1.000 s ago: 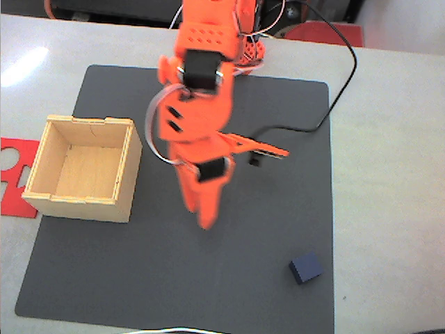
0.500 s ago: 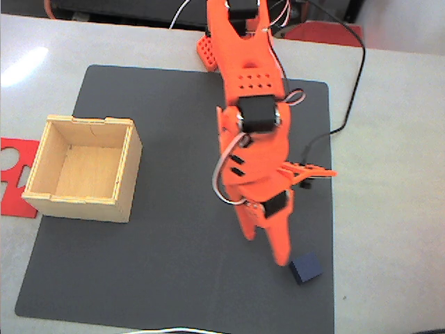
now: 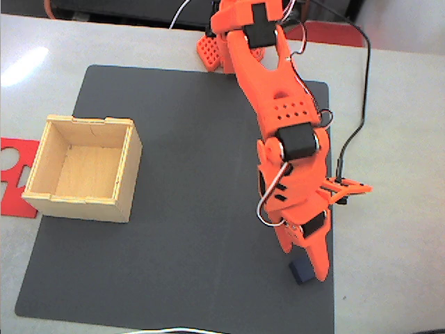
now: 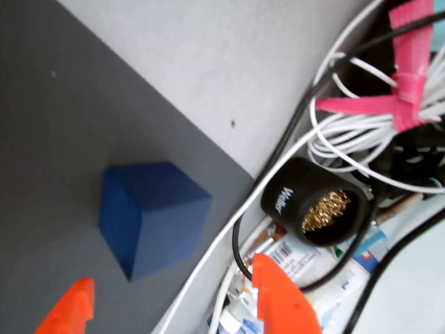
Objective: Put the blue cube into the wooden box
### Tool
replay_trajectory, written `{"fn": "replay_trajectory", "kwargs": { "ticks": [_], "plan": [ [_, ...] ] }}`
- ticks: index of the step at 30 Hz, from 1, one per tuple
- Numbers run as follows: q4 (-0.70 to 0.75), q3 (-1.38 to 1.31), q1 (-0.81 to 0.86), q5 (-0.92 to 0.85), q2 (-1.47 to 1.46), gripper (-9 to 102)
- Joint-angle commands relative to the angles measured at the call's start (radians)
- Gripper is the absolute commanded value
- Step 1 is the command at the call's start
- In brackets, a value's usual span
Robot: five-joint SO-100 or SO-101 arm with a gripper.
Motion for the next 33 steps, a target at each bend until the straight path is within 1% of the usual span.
{"fn": "replay_trajectory", "kwargs": {
  "ticks": [1,3,5,7,9,11,12,14,17,21,26,33],
  "plan": [
    [0.005,-0.091,-0.014,0.014,-0.025,28],
    [0.034,-0.163,-0.018,0.017,-0.081,28],
    [0.106,-0.308,-0.023,0.025,-0.173,28],
    [0.210,-0.534,-0.026,0.034,-0.302,28],
    [0.327,-0.836,-0.031,0.034,-0.468,28],
    [0.402,-1.072,-0.041,0.026,-0.603,23],
    [0.419,-1.108,-0.048,0.025,-0.626,19],
    [0.430,-1.108,-0.055,0.034,-0.626,10],
    [0.433,-1.108,-0.054,0.049,-0.620,1],
    [0.451,-1.108,-0.041,0.052,-0.601,0],
    [0.528,-1.114,-0.005,0.049,-0.495,0],
    [0.661,-1.114,0.184,0.006,-0.198,0]
  ]
}}
